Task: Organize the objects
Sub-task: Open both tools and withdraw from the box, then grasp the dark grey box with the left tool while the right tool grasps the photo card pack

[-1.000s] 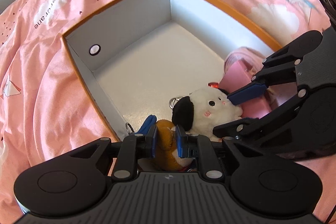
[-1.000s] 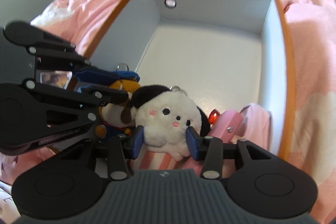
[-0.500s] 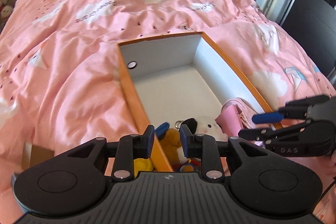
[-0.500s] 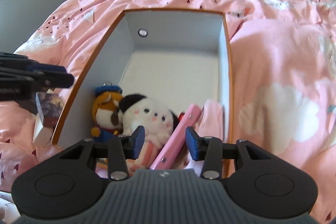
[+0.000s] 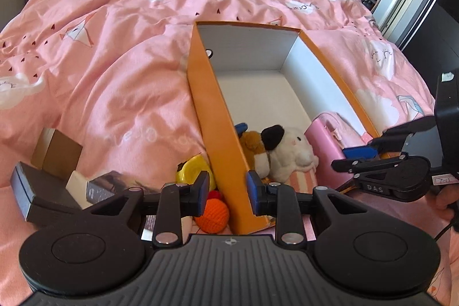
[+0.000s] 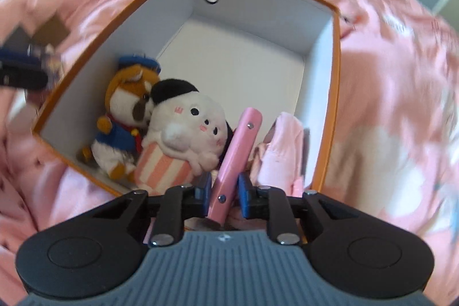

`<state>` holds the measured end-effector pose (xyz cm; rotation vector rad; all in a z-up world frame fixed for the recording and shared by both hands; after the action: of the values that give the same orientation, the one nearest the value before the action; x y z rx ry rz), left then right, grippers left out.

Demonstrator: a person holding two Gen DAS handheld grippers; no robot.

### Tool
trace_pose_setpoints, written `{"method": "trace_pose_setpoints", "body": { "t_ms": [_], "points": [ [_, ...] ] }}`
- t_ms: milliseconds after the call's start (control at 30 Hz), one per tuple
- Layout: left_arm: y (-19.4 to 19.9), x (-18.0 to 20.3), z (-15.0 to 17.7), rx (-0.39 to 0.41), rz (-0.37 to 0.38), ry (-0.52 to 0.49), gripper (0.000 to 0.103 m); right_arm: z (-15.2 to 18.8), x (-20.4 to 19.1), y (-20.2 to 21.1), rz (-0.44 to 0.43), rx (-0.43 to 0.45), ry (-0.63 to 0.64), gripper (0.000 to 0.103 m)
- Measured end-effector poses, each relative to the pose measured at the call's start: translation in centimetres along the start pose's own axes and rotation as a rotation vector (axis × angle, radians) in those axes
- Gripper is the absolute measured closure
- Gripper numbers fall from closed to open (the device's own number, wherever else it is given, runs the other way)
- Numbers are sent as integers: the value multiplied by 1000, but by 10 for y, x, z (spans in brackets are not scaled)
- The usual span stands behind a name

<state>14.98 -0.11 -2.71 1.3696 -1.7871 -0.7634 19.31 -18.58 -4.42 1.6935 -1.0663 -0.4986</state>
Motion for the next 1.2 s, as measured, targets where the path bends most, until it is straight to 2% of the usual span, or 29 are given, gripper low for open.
{"method": "trace_pose_setpoints", "body": {
  "t_ms": [100,167,333,433,533,633,733,933,1100,1200],
  "points": [
    [0,-6,8,-14,14,42,71,-6,3,-5,-18,-52,42,82],
    [1,-11,13,-26,9,63,71,-7,8,-8,-42,-84,5,81],
    [13,-27,19,-30,5,99,71,-3,9,-3,-64,-78,-58,81],
    [25,-39,17,-26,18,126,66,-2,8,13,-71,-19,-96,80],
    [39,-52,15,-21,7,140,65,-4,3,37,-78,77,-131,80],
    [52,-69,14,-11,-1,172,65,-11,-5,59,-145,194,-181,78],
    [67,-89,13,4,-9,216,65,-18,-22,75,-242,303,-211,70],
    [89,-122,16,25,-98,257,65,-39,-80,76,-323,416,-172,58],
    [89,-144,23,-12,-111,287,65,-56,-132,57,-392,379,-78,58],
    [82,-160,20,-52,-140,314,61,-66,-157,38,-374,328,20,58]
  ]
}}
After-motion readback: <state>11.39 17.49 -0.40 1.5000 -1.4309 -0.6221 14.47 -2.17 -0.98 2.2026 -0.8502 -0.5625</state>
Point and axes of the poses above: each gripper's, at about its wrist camera, not at the fingertips, and y roughly against the way its jaws point, x to its right, z to its underside, the point moved 2 cm from there along -y, roughly the way its jaws point, and after that the axes turned 1 degree about -y, right-handed, at the moved point
